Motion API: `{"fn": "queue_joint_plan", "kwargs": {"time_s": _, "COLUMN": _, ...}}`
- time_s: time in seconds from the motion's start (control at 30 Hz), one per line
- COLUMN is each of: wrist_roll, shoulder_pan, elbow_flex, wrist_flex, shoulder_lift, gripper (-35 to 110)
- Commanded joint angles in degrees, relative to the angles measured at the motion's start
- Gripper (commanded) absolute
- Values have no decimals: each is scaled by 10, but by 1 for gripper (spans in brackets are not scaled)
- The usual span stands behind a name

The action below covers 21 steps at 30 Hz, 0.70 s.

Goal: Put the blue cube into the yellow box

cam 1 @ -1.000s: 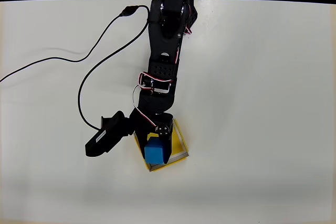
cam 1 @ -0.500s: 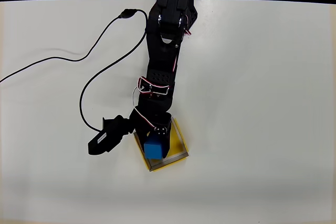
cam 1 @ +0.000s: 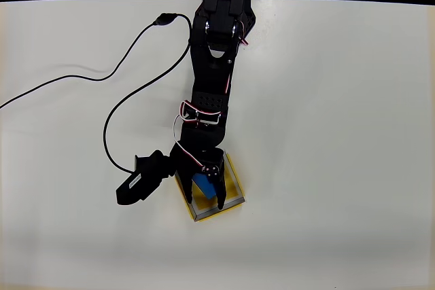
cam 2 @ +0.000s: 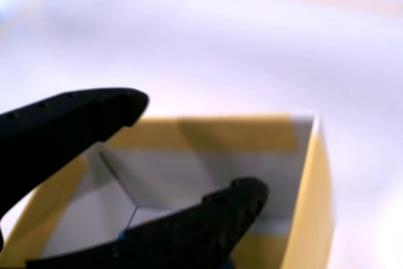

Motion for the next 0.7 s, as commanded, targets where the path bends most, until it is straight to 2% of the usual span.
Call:
{"fn": "queue_joint_plan", "kwargs": {"time_s": 0.0, "wrist_roll": -38, "shoulder_pan": 8, "elbow_flex": -49, "wrist_flex": -27, "shoulder_lift": 99, "gripper": 25}}
{"fn": "queue_joint_plan", "kwargs": {"time_s": 0.13, "wrist_roll": -68, "shoulder_pan": 26, "elbow_flex": -78, "wrist_flex": 39, "shoulder_lift": 172, "gripper": 17}}
{"fn": "queue_joint_plan", "kwargs": {"time_s": 0.27, "wrist_roll": -96, "shoulder_pan": 50, "elbow_flex": -39, "wrist_flex": 113, "shoulder_lift": 265, "gripper": 10}}
{"fn": "queue_joint_plan", "kwargs": {"time_s": 0.47, "wrist_roll": -131, "shoulder_pan": 102, "elbow_flex": 104, "wrist_flex": 183, "shoulder_lift": 432, "gripper": 1}}
{"fn": "queue_joint_plan", "kwargs": {"time_s": 0.67, "wrist_roll": -134, "shoulder_pan": 84, "elbow_flex": 258, "wrist_flex": 224, "shoulder_lift": 586, "gripper": 0}}
